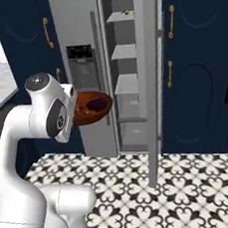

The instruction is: Pick the chicken drumstick and eggplant from their plates and place them in the bowl. Then put the bowl in the fridge.

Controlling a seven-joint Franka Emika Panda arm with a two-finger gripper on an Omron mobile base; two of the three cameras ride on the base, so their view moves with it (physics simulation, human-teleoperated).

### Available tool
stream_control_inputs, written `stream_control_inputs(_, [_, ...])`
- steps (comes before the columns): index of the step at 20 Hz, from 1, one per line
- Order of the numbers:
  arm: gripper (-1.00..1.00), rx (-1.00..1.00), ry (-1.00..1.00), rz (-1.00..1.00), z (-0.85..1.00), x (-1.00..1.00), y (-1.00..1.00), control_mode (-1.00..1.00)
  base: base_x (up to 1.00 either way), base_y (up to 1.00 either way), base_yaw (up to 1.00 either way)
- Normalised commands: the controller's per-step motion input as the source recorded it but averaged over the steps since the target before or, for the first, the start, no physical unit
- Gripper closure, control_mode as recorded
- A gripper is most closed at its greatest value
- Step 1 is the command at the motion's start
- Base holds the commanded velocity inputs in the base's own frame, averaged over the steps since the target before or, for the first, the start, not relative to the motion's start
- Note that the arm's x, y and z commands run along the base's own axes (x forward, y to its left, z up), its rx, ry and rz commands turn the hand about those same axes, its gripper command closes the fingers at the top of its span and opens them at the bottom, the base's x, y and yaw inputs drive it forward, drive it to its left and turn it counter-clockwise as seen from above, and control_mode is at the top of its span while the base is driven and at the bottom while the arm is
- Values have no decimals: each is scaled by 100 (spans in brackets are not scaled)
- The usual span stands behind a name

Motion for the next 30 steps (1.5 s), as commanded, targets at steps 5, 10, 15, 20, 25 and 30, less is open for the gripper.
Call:
stream_control_inputs(5, [100, 0, 0, 0, 0, 0, 0, 100, 71, 24, -21])
stream_control_inputs(10, [100, 0, 0, 0, 0, 0, 0, 100, 77, 36, -22])
stream_control_inputs(15, [100, 0, 0, 0, 0, 0, 0, 100, 69, 53, -15])
stream_control_inputs(20, [100, 0, 0, 0, 0, 0, 0, 100, 53, 31, -4])
stream_control_inputs(25, [100, 0, 0, 0, 0, 0, 0, 100, 63, 0, 0])
stream_control_inputs(30, [100, 0, 0, 0, 0, 0, 0, 100, 61, -9, -2])
